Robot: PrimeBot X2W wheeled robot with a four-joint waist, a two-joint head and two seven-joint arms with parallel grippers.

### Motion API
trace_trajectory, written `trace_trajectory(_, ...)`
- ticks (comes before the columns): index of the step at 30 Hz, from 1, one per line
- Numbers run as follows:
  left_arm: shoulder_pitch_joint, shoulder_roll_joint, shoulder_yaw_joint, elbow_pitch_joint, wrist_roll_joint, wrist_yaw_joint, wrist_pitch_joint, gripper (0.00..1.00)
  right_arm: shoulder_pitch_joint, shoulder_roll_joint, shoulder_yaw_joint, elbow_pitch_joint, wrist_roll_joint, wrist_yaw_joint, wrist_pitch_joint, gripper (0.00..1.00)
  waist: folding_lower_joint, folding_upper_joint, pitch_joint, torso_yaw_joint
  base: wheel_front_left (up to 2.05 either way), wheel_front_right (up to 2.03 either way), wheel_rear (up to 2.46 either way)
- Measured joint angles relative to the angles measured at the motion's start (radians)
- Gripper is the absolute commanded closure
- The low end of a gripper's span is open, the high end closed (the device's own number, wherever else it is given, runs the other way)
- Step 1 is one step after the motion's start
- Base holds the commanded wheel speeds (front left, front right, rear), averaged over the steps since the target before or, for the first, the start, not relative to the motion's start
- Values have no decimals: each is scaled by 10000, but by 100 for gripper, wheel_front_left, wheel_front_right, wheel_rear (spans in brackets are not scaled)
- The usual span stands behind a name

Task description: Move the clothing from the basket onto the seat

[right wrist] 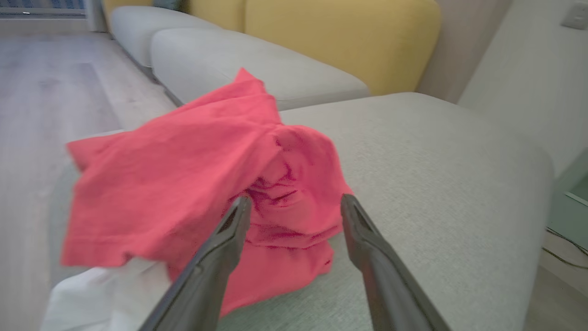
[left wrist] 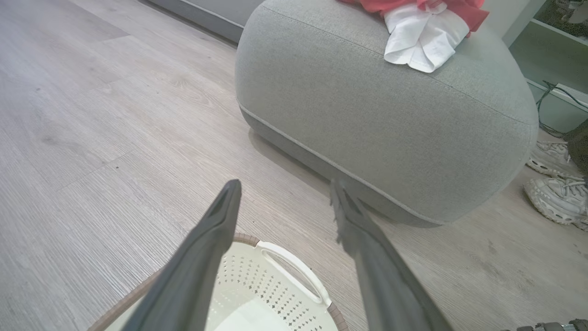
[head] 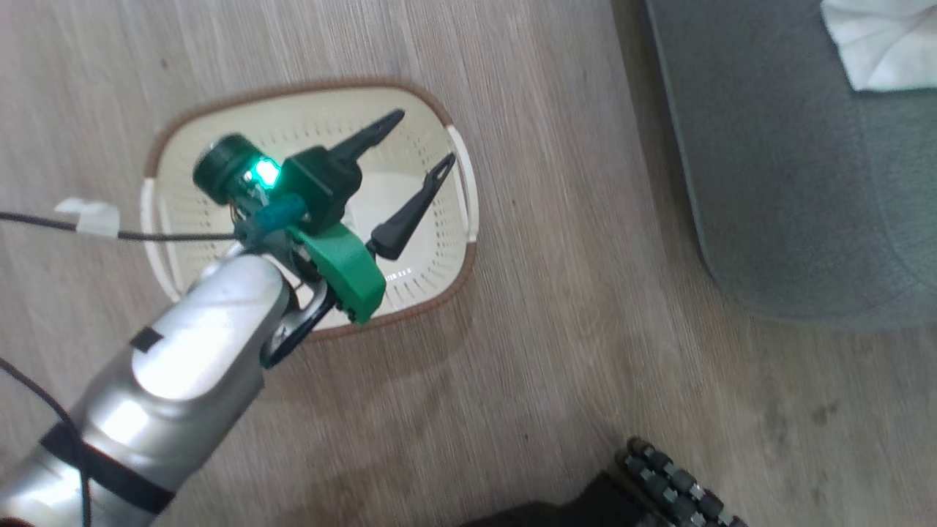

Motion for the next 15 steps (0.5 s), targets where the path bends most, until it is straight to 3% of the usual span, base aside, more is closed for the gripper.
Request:
trace_trajectory(9, 959, -596, 600, 888, -376, 144, -288, 0, 2301, 694, 1058, -2255, 431, 0, -21, 0, 0, 0, -1549, 360, 0, 0, 0)
trace_trajectory(15, 1872, -853, 1797, 1053, -437, 282, -297, 0, 3242, 1758, 1797, -3530, 105, 0, -21, 0, -1, 0, -2632, 849, 0, 0, 0)
